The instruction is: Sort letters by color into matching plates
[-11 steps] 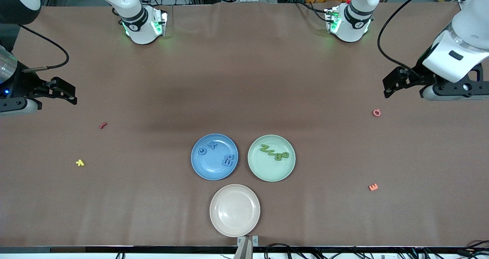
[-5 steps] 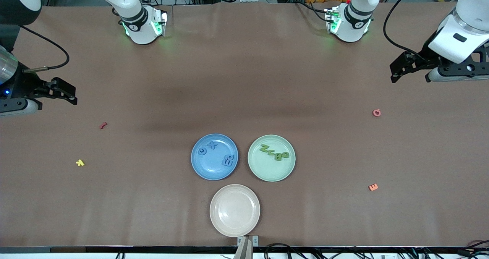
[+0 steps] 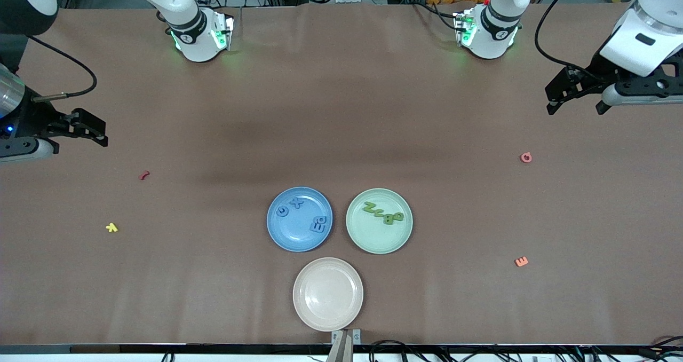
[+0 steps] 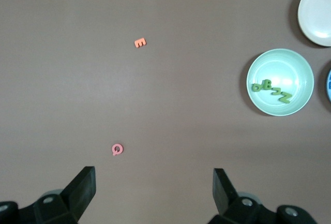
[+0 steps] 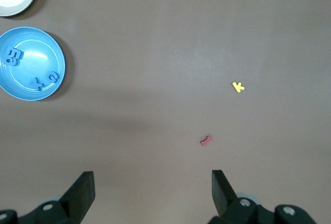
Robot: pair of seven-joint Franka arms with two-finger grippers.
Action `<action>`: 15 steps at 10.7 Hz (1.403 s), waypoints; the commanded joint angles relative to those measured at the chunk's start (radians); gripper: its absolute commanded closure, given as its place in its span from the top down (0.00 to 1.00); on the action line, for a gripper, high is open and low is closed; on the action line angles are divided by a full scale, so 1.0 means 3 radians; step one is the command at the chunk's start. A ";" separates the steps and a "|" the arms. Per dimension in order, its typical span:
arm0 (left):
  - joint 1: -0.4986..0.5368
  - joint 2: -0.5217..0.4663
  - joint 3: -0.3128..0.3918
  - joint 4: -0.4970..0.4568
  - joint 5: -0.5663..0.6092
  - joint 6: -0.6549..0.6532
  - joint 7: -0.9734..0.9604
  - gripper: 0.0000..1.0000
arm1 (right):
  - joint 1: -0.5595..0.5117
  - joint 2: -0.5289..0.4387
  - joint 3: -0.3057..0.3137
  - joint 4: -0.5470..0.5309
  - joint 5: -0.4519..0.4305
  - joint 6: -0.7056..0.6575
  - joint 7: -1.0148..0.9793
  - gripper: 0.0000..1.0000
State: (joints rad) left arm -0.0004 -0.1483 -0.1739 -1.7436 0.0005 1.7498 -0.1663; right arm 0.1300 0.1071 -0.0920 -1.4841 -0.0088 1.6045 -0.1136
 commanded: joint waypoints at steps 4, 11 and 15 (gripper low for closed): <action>0.0037 0.0024 0.0017 0.0289 -0.0058 -0.0182 0.0084 1.00 | -0.0050 -0.0014 0.0010 0.0013 0.0127 0.0000 0.0168 1.00; 0.0042 0.0044 0.0027 0.0305 -0.0134 -0.0453 0.0329 1.00 | -0.0060 -0.0014 0.0010 0.0018 0.0126 -0.0005 0.0241 1.00; 0.0042 0.0055 0.0048 0.0331 -0.0181 -0.0474 0.0329 1.00 | -0.0060 -0.0014 0.0010 0.0018 0.0127 -0.0005 0.0246 1.00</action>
State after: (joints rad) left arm 0.0041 -0.1421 -0.1625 -1.6719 -0.0208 1.6315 -0.0974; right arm 0.1240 0.1071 -0.0951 -1.4836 0.0149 1.6049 -0.0505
